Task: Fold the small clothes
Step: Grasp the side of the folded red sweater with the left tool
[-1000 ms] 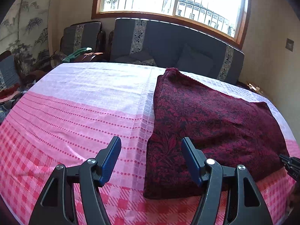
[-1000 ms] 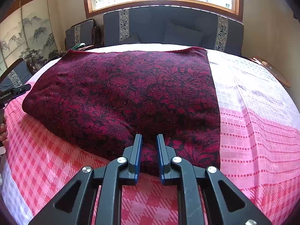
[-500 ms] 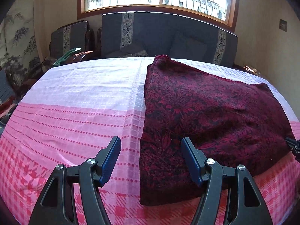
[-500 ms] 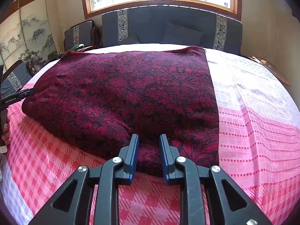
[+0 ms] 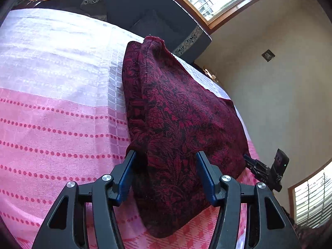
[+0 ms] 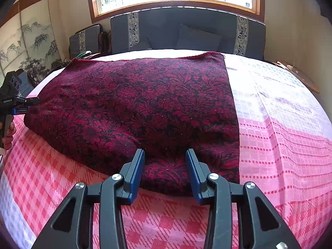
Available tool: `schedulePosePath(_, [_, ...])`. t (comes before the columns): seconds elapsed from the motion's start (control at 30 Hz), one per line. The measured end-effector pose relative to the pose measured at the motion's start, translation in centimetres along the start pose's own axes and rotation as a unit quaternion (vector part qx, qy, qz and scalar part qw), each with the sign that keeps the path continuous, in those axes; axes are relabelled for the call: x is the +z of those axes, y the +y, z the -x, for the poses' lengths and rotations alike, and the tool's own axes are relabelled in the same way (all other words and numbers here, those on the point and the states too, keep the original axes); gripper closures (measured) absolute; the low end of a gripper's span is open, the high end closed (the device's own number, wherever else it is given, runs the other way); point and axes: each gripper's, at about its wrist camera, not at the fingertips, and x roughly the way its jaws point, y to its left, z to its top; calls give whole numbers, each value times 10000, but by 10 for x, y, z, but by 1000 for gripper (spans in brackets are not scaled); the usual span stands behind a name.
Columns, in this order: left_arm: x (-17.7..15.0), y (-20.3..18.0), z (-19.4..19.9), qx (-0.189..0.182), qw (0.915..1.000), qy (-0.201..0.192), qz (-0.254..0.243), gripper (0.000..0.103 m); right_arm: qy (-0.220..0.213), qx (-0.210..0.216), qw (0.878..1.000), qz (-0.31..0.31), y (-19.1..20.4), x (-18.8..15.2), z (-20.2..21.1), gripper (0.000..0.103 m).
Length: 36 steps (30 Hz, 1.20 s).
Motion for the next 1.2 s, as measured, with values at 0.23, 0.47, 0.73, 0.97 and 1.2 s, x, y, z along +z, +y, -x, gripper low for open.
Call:
schedulePosePath(0.23, [29, 7, -3, -99, 9983, 569, -30, 46, -38, -177, 9998, -22, 5, -1, 2, 37])
schedulePosePath(0.47, [37, -5, -5, 440, 9947, 785, -500, 46, 9, -45, 10000, 55, 13, -1, -1, 19])
schedulePosePath(0.73, [44, 10, -6, 60, 9993, 361, 102, 45, 82, 127, 9998, 107, 19, -1, -4, 14])
schedulePosePath(0.97, [36, 26, 10, 8, 9993, 249, 265, 41, 125, 218, 9996, 131, 23, 0, -7, 10])
schedulePosePath(1.2, [47, 16, -11, -276, 9962, 804, 198, 15, 118, 239, 9996, 107, 24, 0, -8, 10])
